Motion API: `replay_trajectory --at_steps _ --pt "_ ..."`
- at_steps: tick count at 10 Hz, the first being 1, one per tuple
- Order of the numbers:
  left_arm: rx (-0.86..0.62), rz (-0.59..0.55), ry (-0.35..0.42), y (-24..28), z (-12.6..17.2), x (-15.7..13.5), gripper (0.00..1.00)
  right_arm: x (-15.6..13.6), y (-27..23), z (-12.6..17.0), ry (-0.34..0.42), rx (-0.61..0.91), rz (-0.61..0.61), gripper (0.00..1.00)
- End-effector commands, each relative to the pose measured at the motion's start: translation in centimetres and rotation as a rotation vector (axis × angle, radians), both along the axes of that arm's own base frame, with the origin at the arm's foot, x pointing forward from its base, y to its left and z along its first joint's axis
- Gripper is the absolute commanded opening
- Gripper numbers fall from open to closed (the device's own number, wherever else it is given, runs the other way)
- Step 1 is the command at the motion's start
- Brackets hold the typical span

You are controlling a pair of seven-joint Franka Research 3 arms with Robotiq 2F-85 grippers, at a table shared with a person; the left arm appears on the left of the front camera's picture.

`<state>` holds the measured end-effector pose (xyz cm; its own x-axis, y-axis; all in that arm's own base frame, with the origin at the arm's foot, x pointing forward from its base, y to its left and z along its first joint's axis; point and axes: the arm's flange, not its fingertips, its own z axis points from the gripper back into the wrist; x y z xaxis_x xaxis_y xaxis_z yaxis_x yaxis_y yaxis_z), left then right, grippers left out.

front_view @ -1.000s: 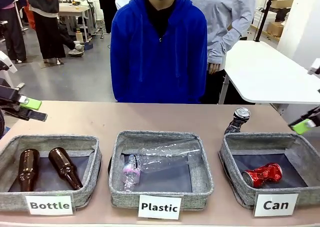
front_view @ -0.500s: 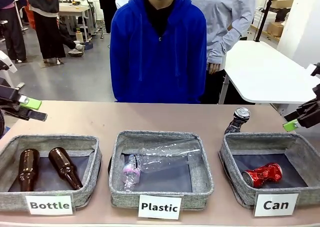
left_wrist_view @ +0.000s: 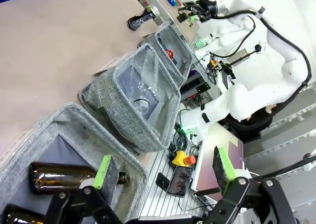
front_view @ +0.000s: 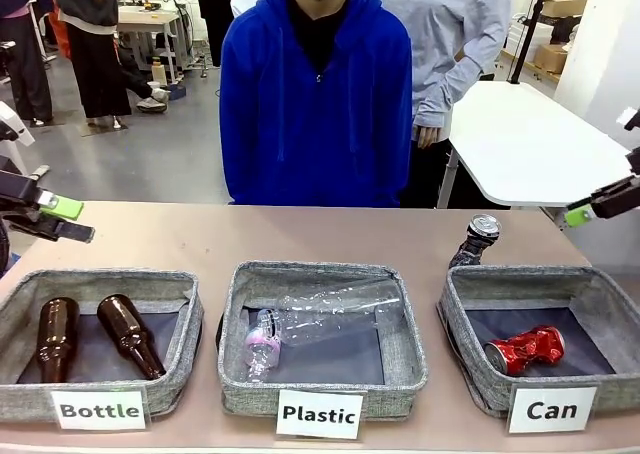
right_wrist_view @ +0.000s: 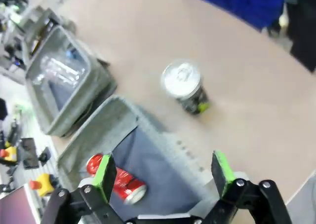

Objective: Sort the can waste into the basket.
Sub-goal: Pick up the can waste from the table and place it in the right Fabric basket.

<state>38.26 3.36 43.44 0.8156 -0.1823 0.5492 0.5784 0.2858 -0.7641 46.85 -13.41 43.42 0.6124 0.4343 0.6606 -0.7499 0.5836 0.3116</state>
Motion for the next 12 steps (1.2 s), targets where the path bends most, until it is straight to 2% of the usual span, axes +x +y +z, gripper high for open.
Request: replay_trajectory --at_steps 1,3,5,6,7,9,10,12 --pt "-0.005 0.011 0.001 -0.2 0.2 -0.1 1.00 5.5 -1.4 -1.5 -0.088 0.073 0.224 1.00" --pt "-0.005 0.011 0.001 -0.2 0.2 -0.1 1.00 8.7 -2.3 -3.9 -0.188 0.065 0.347 1.00" --pt "-0.005 0.011 0.001 -0.2 0.2 -0.1 1.00 10.8 -2.9 -6.6 -0.270 0.121 0.544 1.00" --pt "-0.005 0.011 0.001 -0.2 0.2 -0.1 1.00 11.3 -2.5 -7.8 -0.279 0.216 0.653 1.00" --pt "-0.005 0.011 0.001 -0.2 0.2 -0.1 1.00 11.8 -1.7 -9.3 -0.246 0.302 0.742 1.00" --pt "-0.005 0.011 0.001 -0.2 0.2 -0.1 1.00 12.0 0.3 -11.2 -0.253 0.318 0.730 1.00" --pt "-0.005 0.011 0.001 -0.2 0.2 -0.1 1.00 11.9 1.0 -11.3 -0.246 0.294 0.674 1.00" --pt "-0.005 0.011 0.001 -0.2 0.2 -0.1 1.00 11.1 0.3 -11.6 -0.263 0.307 0.713 1.00"
